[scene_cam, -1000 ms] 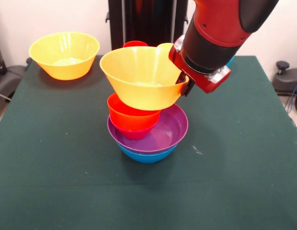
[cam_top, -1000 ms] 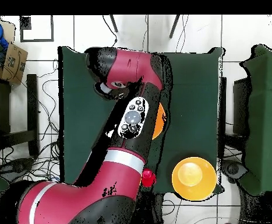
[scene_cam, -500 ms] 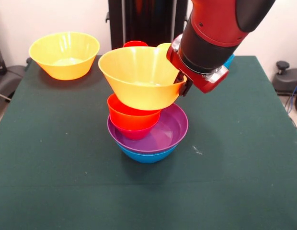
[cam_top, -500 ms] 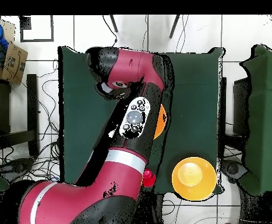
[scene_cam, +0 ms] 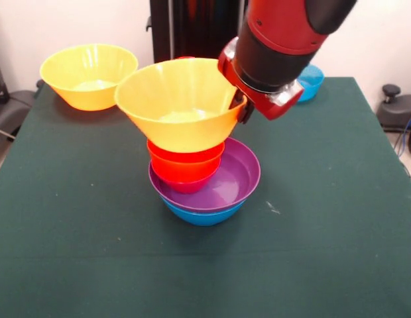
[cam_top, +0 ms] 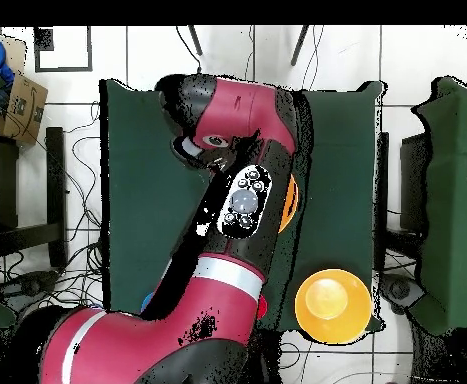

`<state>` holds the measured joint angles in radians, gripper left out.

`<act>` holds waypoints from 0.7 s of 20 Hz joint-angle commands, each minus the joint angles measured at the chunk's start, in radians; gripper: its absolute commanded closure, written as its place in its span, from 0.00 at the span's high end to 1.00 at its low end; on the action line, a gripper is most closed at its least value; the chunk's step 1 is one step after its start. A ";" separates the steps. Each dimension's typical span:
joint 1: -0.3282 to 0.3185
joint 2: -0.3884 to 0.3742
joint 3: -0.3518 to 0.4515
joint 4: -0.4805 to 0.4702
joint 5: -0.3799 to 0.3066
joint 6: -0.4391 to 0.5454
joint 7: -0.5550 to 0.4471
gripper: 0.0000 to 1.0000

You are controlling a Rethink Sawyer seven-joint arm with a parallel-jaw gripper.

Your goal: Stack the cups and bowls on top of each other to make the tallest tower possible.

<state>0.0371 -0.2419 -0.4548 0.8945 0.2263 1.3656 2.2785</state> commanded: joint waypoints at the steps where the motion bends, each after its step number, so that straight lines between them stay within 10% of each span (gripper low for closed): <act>1: -0.046 -0.019 0.034 -0.053 -0.045 0.112 0.050 0.00; 14: -0.051 -0.005 0.062 0.055 -0.055 -0.048 0.018 0.00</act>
<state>-0.0035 -0.2421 -0.4734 0.8741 0.2265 1.3924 2.2785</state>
